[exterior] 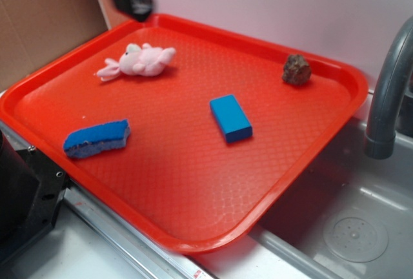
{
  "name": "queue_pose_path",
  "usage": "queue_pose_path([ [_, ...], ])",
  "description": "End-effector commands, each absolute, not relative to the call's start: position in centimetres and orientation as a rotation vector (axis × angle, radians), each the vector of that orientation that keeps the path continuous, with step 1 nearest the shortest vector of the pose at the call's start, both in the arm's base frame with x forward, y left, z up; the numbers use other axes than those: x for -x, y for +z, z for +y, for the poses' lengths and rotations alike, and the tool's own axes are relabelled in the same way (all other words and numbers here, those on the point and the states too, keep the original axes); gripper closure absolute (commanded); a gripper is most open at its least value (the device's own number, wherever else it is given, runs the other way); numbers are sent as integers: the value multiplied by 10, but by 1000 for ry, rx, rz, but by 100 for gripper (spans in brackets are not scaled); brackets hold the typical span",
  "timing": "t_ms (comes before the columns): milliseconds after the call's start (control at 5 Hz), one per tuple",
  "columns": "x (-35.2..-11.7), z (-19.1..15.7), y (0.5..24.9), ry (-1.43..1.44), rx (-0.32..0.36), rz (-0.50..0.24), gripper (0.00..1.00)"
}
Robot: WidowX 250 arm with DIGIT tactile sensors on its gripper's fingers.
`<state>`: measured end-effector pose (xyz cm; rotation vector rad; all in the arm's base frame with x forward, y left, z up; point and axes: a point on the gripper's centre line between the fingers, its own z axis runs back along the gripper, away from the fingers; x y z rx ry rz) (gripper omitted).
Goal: Grab the rock.
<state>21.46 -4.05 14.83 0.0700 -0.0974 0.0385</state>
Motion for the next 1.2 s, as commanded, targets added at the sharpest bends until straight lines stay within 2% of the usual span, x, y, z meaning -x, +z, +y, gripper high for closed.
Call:
queue_pose_path([
  [0,-230,-61,157,49,-90,-173,0],
  [200,-230,-61,157,49,-90,-173,0],
  [400,-264,-87,126,4,-149,-60,0],
  [800,-299,-98,94,98,-121,-124,0],
  [1000,-305,-92,81,152,-80,-185,0],
])
